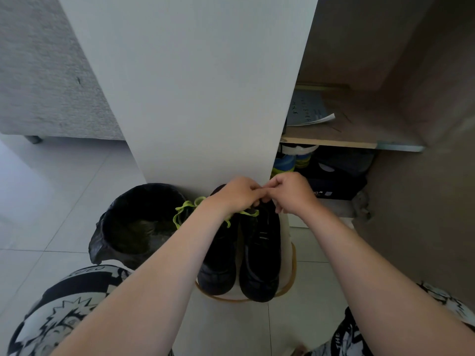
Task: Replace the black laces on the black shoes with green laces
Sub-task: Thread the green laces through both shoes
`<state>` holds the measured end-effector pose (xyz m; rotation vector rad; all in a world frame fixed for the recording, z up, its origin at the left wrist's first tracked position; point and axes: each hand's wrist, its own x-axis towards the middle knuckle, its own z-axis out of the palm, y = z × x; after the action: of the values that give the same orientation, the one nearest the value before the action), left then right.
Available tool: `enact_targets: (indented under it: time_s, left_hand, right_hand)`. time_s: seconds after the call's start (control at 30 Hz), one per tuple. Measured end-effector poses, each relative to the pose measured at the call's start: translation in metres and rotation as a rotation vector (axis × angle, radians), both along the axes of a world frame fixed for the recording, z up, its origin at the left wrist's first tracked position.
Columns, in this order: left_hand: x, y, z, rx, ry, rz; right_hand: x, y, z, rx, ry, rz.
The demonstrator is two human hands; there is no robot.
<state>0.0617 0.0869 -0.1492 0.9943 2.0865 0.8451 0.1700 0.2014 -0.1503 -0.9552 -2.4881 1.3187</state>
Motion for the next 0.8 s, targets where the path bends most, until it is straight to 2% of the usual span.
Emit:
enact_targets:
  time_s: [0.13, 0.23, 0.33, 0.43, 0.6, 0.8]
  left_hand:
    - [-0.005, 0.003, -0.007, -0.059, 0.223, 0.035]
    - [-0.004, 0.003, -0.012, -0.056, 0.327, 0.129]
    - [0.000, 0.003, -0.018, -0.083, 0.334, 0.064]
    - [0.005, 0.007, -0.027, -0.087, 0.330, 0.040]
    - [0.010, 0.013, -0.036, -0.083, 0.325, 0.043]
    - [0.017, 0.013, -0.041, -0.097, 0.387, -0.039]
  right_hand:
    - [0.004, 0.007, -0.017, -0.084, -0.039, -0.074]
    - [0.009, 0.005, -0.032, 0.034, -0.288, -0.103]
    - [0.011, -0.004, -0.041, 0.075, -0.456, -0.121]
    - [0.006, -0.003, -0.047, 0.084, -0.465, -0.140]
    - [0.003, 0.007, -0.056, -0.018, -0.417, -0.185]
    - [0.007, 0.016, -0.062, -0.259, -0.366, -0.224]
